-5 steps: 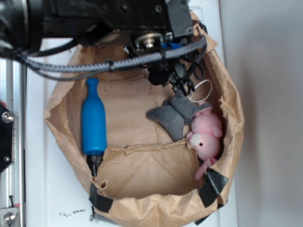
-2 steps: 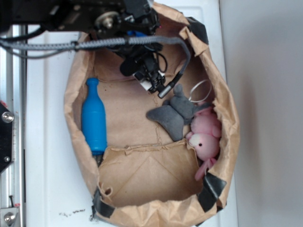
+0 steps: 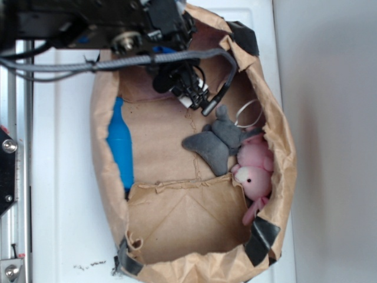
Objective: Grab the green ball.
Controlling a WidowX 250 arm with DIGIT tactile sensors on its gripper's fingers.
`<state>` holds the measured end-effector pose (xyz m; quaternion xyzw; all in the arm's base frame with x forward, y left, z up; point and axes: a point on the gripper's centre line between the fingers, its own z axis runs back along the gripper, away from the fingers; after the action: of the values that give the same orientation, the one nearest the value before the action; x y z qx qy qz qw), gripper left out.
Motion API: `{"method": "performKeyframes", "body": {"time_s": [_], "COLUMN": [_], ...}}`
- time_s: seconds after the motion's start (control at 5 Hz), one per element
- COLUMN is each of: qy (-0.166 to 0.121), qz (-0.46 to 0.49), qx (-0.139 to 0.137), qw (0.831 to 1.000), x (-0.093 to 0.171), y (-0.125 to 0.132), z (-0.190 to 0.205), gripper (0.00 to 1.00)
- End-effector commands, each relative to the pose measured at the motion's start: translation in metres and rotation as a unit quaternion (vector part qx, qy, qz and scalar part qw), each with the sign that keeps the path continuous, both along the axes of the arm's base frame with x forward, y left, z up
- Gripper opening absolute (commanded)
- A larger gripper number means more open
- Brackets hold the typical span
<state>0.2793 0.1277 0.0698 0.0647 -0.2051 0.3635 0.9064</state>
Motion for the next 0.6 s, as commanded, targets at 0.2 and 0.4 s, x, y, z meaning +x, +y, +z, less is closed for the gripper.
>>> {"method": "performKeyframes", "body": {"time_s": [0.2,0.4], "qy": [-0.011,-0.013], "qz": [-0.018,-0.017], "qx": [0.026,0.026], "qw": [0.999,0.999], "x": [0.007,0.008], "y": [0.017,0.013], "z": [-0.017,-0.014], "gripper": [1.00,1.00]}}
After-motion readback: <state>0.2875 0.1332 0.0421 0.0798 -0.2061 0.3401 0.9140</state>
